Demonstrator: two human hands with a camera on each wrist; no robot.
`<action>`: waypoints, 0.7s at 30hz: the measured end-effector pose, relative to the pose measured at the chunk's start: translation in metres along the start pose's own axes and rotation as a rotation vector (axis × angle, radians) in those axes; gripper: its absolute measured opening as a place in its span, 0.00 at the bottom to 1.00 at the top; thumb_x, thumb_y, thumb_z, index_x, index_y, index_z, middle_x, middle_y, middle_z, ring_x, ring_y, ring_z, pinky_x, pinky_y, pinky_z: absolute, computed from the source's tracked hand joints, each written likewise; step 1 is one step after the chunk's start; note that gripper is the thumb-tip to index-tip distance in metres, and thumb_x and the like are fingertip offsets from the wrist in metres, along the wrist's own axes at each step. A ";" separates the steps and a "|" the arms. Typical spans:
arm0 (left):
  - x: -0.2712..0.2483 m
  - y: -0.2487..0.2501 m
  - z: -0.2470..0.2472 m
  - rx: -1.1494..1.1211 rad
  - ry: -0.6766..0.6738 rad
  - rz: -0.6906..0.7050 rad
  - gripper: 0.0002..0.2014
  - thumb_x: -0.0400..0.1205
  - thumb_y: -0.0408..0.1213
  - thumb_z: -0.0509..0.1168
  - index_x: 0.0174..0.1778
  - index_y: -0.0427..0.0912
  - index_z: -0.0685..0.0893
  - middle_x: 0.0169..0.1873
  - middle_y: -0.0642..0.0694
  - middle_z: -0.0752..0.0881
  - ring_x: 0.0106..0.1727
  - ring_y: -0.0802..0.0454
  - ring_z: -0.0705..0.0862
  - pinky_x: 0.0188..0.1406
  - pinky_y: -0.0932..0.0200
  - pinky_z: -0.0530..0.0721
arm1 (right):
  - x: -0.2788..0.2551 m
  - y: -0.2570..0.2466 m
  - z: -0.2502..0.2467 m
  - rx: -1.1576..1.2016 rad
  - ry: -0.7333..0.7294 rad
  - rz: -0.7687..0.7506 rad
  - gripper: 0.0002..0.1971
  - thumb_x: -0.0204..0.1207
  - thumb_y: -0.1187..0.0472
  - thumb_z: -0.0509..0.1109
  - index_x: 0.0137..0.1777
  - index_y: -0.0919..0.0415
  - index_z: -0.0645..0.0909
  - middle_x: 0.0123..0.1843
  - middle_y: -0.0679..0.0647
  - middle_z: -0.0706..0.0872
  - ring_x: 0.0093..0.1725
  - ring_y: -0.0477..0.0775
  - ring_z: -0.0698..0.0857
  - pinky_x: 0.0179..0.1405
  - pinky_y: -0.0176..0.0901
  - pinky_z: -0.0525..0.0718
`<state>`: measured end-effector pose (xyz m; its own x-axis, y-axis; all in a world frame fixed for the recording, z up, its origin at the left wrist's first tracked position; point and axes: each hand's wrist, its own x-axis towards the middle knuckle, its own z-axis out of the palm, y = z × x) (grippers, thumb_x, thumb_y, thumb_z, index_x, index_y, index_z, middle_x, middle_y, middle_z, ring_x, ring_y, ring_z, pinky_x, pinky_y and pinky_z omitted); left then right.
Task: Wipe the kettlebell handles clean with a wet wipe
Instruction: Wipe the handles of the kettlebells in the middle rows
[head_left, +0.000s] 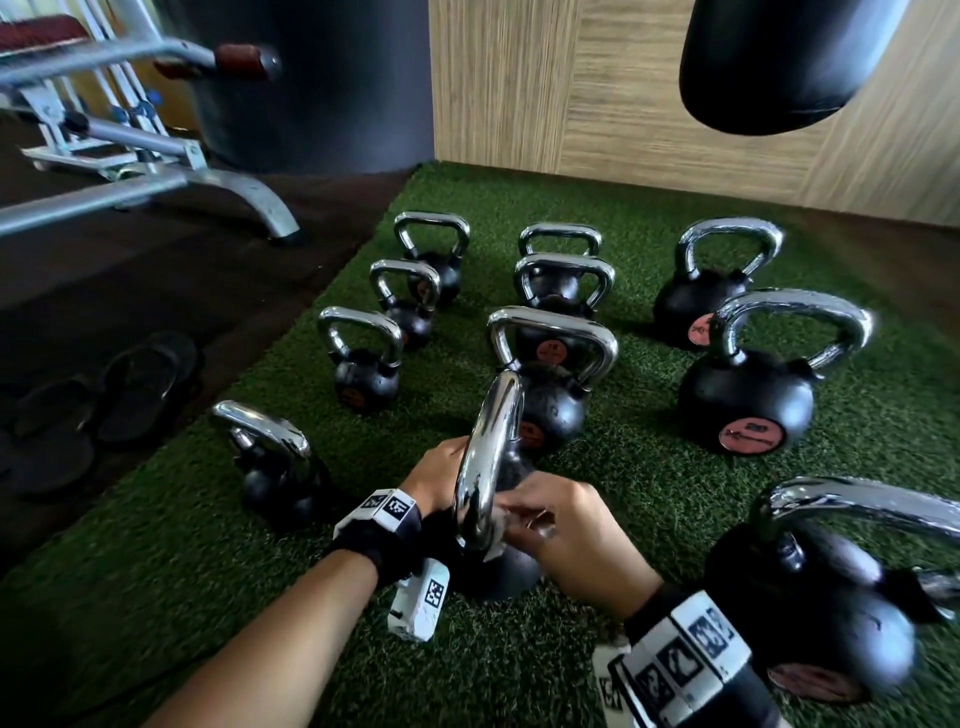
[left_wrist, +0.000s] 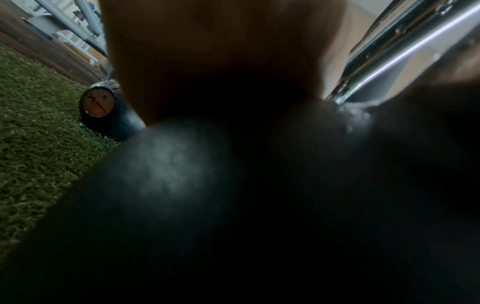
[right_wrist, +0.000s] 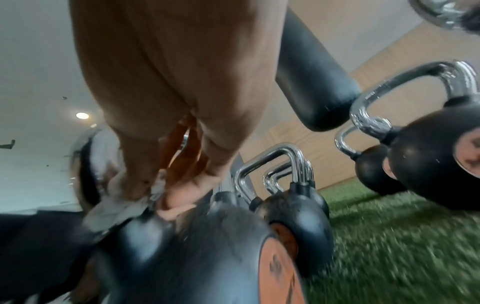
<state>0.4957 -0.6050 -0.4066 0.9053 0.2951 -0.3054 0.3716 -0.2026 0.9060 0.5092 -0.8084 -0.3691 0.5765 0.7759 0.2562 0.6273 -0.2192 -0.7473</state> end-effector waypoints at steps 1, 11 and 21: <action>-0.001 0.002 0.000 -0.016 0.005 0.005 0.17 0.93 0.30 0.55 0.75 0.28 0.78 0.75 0.26 0.78 0.65 0.45 0.79 0.78 0.39 0.76 | 0.010 0.000 -0.005 -0.056 -0.077 -0.026 0.08 0.79 0.52 0.77 0.54 0.51 0.92 0.47 0.47 0.88 0.44 0.44 0.86 0.43 0.39 0.83; -0.003 0.004 -0.001 0.042 0.045 0.088 0.16 0.89 0.29 0.62 0.41 0.50 0.89 0.54 0.24 0.89 0.37 0.53 0.82 0.50 0.48 0.83 | 0.052 -0.012 -0.027 0.003 -0.463 -0.005 0.14 0.80 0.69 0.72 0.47 0.46 0.89 0.44 0.28 0.87 0.45 0.27 0.86 0.45 0.22 0.81; -0.008 0.013 0.003 -0.142 -0.009 -0.059 0.10 0.72 0.43 0.62 0.31 0.44 0.85 0.25 0.45 0.78 0.35 0.51 0.78 0.48 0.46 0.76 | 0.044 0.010 -0.012 0.709 -0.417 0.172 0.13 0.78 0.79 0.70 0.61 0.82 0.82 0.59 0.76 0.88 0.57 0.63 0.86 0.65 0.59 0.82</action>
<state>0.4940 -0.6124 -0.3935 0.8849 0.2941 -0.3611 0.3918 -0.0507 0.9187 0.5472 -0.7836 -0.3576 0.3056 0.9513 -0.0404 -0.0101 -0.0392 -0.9992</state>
